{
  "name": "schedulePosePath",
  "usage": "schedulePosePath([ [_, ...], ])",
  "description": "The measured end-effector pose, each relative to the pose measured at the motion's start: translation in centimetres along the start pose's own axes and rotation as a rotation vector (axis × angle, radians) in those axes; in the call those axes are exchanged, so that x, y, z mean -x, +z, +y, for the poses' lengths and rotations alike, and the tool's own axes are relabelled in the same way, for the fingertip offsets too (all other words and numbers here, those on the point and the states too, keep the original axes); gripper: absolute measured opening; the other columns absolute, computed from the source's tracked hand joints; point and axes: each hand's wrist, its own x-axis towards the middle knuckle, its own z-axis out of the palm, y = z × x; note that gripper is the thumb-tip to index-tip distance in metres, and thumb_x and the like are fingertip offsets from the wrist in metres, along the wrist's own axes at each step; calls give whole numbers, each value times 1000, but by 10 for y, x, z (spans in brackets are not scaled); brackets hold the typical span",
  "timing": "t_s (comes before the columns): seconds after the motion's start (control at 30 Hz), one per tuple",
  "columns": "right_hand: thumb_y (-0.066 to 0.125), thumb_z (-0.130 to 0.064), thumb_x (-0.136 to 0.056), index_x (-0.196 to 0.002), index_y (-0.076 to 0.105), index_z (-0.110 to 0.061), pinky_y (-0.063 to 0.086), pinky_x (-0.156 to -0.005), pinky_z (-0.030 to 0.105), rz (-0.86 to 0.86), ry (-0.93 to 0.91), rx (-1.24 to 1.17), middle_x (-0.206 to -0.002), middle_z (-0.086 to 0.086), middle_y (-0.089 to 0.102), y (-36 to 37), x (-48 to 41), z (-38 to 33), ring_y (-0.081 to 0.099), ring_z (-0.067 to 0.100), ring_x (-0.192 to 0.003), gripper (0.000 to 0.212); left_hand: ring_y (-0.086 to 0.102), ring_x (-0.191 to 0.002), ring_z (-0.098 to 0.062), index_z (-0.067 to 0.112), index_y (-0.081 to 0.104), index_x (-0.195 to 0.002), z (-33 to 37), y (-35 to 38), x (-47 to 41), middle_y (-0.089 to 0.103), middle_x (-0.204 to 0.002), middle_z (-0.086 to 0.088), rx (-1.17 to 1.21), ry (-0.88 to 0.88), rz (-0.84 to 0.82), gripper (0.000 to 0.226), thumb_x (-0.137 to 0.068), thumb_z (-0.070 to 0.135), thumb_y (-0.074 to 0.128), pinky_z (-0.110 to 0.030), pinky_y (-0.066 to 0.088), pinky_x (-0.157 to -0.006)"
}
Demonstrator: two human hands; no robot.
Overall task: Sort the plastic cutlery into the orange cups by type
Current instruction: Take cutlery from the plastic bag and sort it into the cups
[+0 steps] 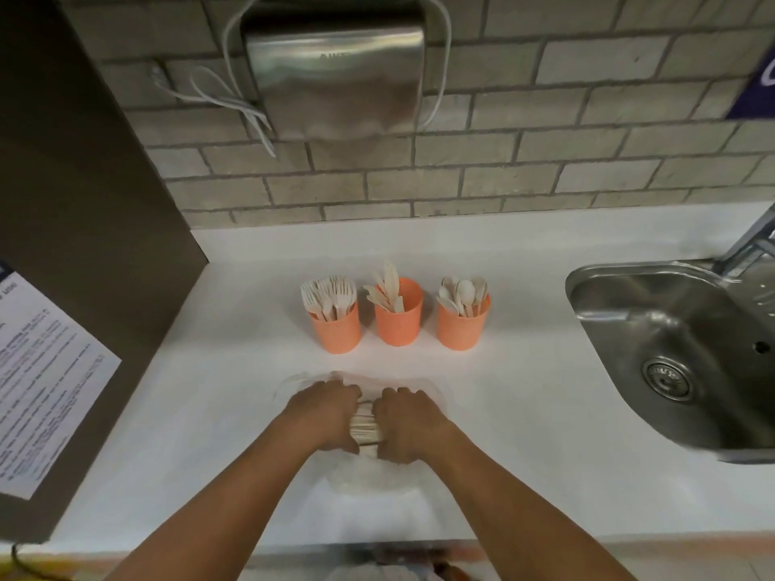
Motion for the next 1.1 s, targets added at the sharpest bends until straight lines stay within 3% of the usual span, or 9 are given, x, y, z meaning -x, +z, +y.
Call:
schedulePosePath([
  [0.17, 62, -34, -91, -118, 55, -14, 38, -79, 36, 91, -3, -180, -113, 12, 65, -8, 4, 7, 62, 33, -102, 34, 66, -98, -17, 34, 66, -116, -8, -2, -3, 68, -110, 8, 66, 56, 89, 42, -79, 51, 77, -35, 56, -84],
  [0.27, 61, -33, -92, -108, 51, -15, 45, -75, 36, 110, -8, -357, -106, 12, 66, -13, 9, 14, 59, 29, -91, 25, 66, -93, -13, 31, 71, -103, -16, -6, -3, 72, -101, 12, 236, 138, 161, 26, -85, 49, 75, -36, 55, -84],
  [0.37, 59, -35, -94, -108, 47, -16, 53, -80, 45, 130, -13, -473, -105, 9, 66, -18, 12, 17, 61, 28, -91, 27, 64, -94, -5, 31, 66, -113, -15, -12, 4, 69, -103, 16, 467, 224, 204, 42, -81, 55, 80, -31, 54, -84],
  [0.47, 56, -37, -95, -107, 36, -24, 54, -79, 52, 167, -19, -596, -96, 5, 64, -21, 15, 17, 63, 28, -88, 26, 62, -92, -1, 35, 56, -123, -6, -17, 10, 66, -102, 13, 596, 210, 292, 49, -87, 66, 68, -23, 47, -73],
  [0.63, 62, -50, -82, -115, 44, -21, 56, -85, 43, 222, -47, -759, -106, -3, 66, -36, 16, 14, 66, 17, -97, 47, 58, -75, -13, 22, 61, -95, 9, -13, 3, 62, -84, 7, 559, 215, 654, 27, -97, 48, 65, -31, 46, -65],
  [0.8, 70, -35, -83, -112, 60, -23, 58, -80, 41, 294, -66, -769, -98, -7, 71, -40, 11, 17, 68, 12, -89, 33, 51, -63, -12, 15, 63, -76, 6, -18, -2, 60, -72, 4, 569, 217, 942, 33, -90, 44, 55, -25, 37, -60],
  [0.93, 67, -25, -85, -91, 65, -23, 56, -74, 40, 267, -39, -807, -84, -3, 70, -44, 11, 16, 68, 16, -79, 7, 53, -58, -12, 15, 68, -73, 6, -27, -1, 64, -70, 2, 621, 210, 994, 33, -86, 43, 58, -29, 46, -56],
  [1.0, 69, -29, -84, -90, 68, -19, 55, -70, 39, 236, 9, -825, -81, 0, 71, -46, 10, 17, 68, 15, -74, 12, 54, -59, -12, 16, 68, -73, 6, -27, -2, 64, -71, 3, 670, 206, 1008, 28, -86, 40, 64, -33, 49, -58],
  [1.1, 72, -29, -83, -93, 70, -13, 54, -66, 37, 203, 52, -875, -79, 0, 71, -51, 8, 20, 66, 13, -69, 19, 56, -63, -10, 16, 64, -79, 10, -26, -1, 61, -72, 7, 661, 209, 982, 27, -86, 40, 77, -24, 45, -58],
])
